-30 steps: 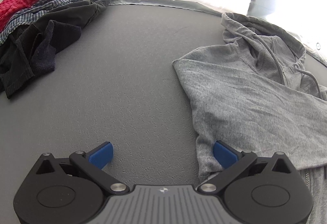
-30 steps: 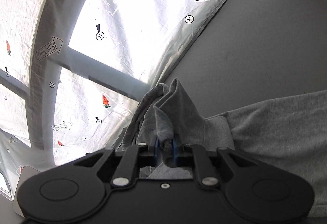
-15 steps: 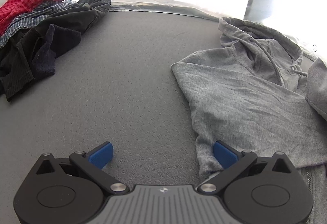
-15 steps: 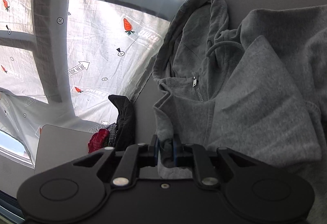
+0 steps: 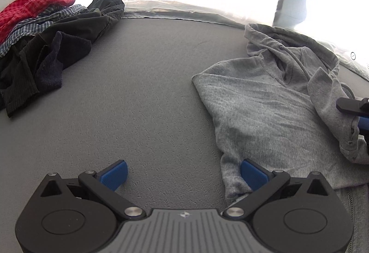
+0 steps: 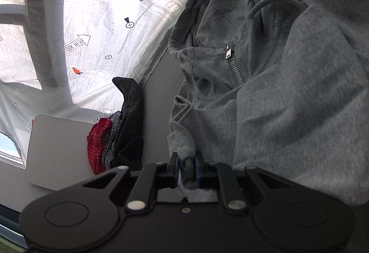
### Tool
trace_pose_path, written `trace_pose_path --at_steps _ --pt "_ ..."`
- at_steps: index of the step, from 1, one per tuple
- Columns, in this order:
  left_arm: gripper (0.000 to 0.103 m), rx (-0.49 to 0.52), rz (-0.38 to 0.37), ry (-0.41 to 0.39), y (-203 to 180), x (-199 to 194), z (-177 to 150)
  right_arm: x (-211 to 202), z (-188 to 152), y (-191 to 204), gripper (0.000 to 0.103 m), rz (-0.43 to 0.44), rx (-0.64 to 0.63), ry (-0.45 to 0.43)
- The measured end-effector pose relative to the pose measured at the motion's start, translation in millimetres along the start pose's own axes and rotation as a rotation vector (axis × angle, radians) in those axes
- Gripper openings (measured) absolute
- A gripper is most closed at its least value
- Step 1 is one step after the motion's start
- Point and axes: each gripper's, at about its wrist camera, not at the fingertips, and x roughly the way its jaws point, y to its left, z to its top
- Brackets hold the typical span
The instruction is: Fold clothes
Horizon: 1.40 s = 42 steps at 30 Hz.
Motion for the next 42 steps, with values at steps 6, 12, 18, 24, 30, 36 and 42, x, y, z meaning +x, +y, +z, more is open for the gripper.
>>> trace_pose_path --at_steps 6,12,18,24,30,36,42 --pt "0.103 -0.001 0.0 -0.003 0 0 -1 20 -8 8 0.017 -0.027 -0.031 0.051" --pt "0.103 -0.001 0.0 -0.006 0 0 -1 18 -8 4 0.037 0.031 0.031 0.062" --pt "0.103 -0.001 0.001 -0.013 -1 0 -1 6 -6 7 0.036 0.003 -0.012 0.011" --pt "0.103 -0.001 0.0 -0.007 -1 0 0 2 -5 -11 0.042 -0.057 0.021 0.027" --pt "0.103 0.002 -0.004 0.061 -1 -2 11 -42 -9 20 0.077 -0.161 -0.272 -0.051" --pt "0.103 0.04 -0.039 0.028 -12 -34 14 -119 -36 26 0.102 -0.425 -0.562 -0.275" --pt "0.103 0.144 -0.09 0.02 -41 -59 1 -183 -57 -26 0.103 -0.701 -0.559 -0.46"
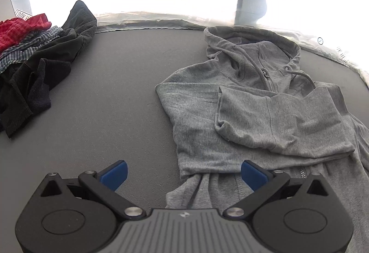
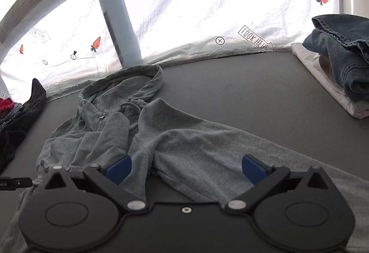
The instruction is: Fold clothes
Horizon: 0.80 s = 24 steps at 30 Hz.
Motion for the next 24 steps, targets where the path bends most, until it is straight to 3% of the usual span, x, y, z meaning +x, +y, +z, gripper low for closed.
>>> trace_pose_path --at_steps 5,10,15,24 --pt "0.103 0.067 -0.049 0.027 -25 -9 -17 -12 -30 -48 0.103 -0.198 -0.071 0.04" --pt "0.103 0.114 -0.048 0.136 -48 3 -44 -28 -59 -100 0.103 -0.358 -0.062 0.061" --pt "0.103 0.12 -0.017 0.091 -54 -2 -56 -48 -82 -146 0.103 -0.52 -0.058 0.05" --pt "0.103 0.086 -0.011 0.036 -54 -3 -63 -75 -94 -217 0.103 -0.635 0.028 0.026"
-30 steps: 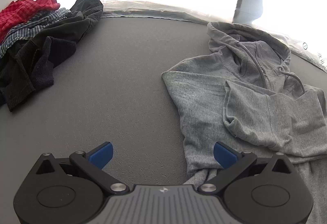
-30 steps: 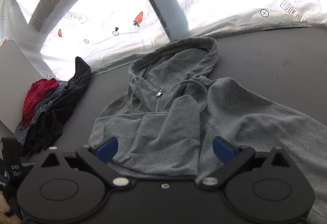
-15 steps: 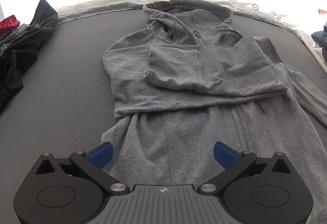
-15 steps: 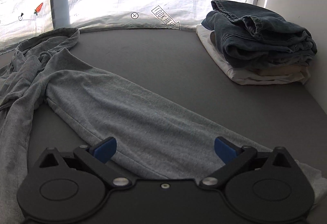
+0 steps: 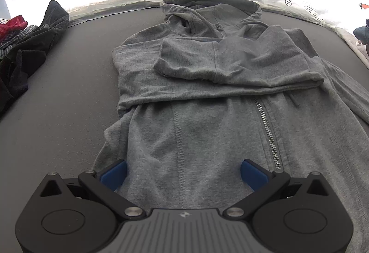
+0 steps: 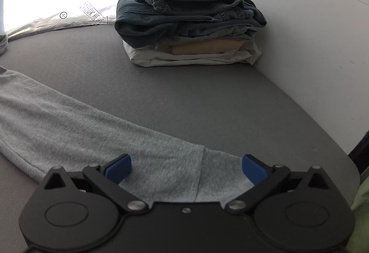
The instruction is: Fold clothes
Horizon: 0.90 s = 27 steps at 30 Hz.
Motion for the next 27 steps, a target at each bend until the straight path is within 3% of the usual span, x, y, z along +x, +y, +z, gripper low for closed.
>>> trace_pose_path --at_steps 7,11,22,25,27 --pt "0.103 -0.005 0.019 -0.024 -3 -2 -3 5 -9 -39 0.103 -0.028 0.16 0.018" --pt "0.103 -0.006 0.032 -0.035 -4 -3 -5 6 -18 -50 0.103 0.006 0.283 0.035" --pt "0.103 -0.01 0.041 -0.072 -5 -5 -11 3 -2 -36 0.102 0.07 0.287 0.177" --pt "0.103 -0.011 0.039 -0.079 -4 -5 -12 -4 0 -34 0.079 0.091 0.302 0.168" --pt "0.103 -0.01 0.037 -0.083 -4 -6 -12 -8 0 -36 0.057 0.121 0.337 0.155"
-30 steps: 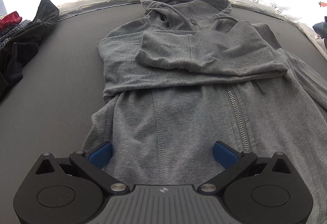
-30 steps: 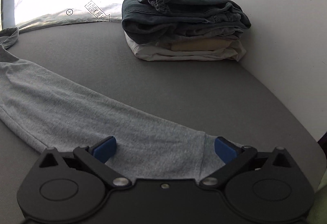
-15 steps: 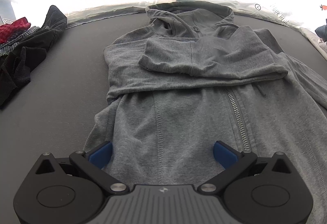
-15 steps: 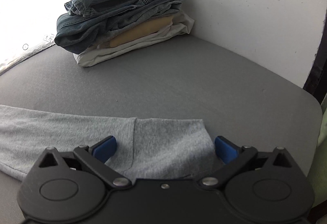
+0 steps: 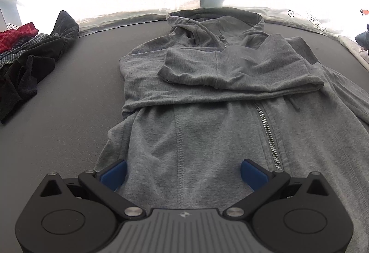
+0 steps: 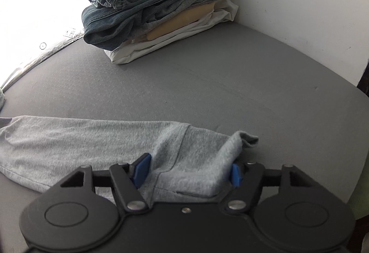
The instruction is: Fold clothes
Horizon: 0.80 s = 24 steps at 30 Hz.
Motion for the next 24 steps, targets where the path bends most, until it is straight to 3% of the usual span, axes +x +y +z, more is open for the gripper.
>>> trace_pose_path --at_steps 2,3,5,8,18,24 --pt "0.103 -0.001 -0.003 -0.003 0 0 0 -3 -1 -2 0.045 0.042 0.05 -0.008" --pt "0.103 -0.001 -0.004 -0.004 1 0 0 -3 -1 -2 0.028 0.073 0.075 -0.002" --pt "0.103 -0.001 -0.008 -0.004 1 0 0 -4 -2 -1 0.021 0.134 0.126 0.01" --pt "0.103 -0.002 -0.016 -0.004 3 0 0 -8 -3 11 0.02 0.217 0.158 0.006" --pt "0.103 0.003 -0.066 0.022 11 4 3 -26 1 122 0.019 0.398 -0.033 0.028" --pt "0.103 0.025 -0.102 0.066 15 7 10 -35 5 177 0.019 0.522 -0.036 0.039"
